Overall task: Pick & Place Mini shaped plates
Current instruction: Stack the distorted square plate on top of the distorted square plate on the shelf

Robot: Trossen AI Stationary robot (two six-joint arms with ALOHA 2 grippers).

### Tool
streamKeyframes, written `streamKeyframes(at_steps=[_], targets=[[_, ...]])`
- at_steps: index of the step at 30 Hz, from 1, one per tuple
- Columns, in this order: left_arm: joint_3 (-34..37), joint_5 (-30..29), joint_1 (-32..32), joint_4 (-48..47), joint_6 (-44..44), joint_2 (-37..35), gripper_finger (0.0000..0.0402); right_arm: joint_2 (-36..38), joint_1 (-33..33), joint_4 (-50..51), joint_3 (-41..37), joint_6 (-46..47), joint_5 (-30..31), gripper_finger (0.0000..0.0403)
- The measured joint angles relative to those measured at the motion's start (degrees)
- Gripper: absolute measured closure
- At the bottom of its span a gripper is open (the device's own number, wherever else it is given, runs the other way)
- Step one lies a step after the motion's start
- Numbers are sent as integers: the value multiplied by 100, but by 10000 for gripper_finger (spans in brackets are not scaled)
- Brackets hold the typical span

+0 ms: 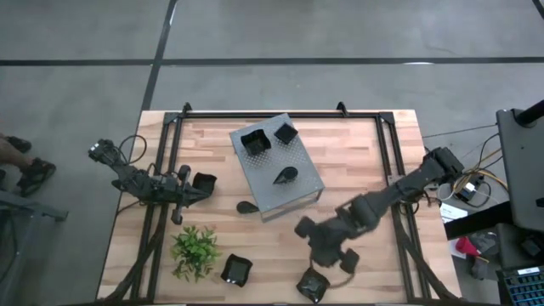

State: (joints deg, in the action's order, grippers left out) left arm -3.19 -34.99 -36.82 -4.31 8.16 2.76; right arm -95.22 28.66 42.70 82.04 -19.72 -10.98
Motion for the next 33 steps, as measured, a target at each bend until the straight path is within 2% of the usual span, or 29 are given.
streamKeyframes(at_steps=[3, 7, 10, 20, 29, 33], targets=[[1, 1, 0, 1, -2, 0, 401, 0, 312, -5, -198, 178, -2, 339], [1, 1, 0, 1, -1, 0, 401, -18, 706, -372, -459, 1054, -1, 336], [-1, -1, -1, 0, -2, 1, 401, -44, 984, -657, -632, 1359, 4, 335], [1, -1, 0, 1, -1, 0, 401, -44, 1299, -1699, -1681, 531, 109, 335], [1, -1, -1, 1, -1, 1, 401, -52, 1388, -3037, -2317, 1371, 13, 335], [-1, 1, 0, 1, -2, 0, 401, -76, 1490, -3524, -2491, 1251, 24, 335]])
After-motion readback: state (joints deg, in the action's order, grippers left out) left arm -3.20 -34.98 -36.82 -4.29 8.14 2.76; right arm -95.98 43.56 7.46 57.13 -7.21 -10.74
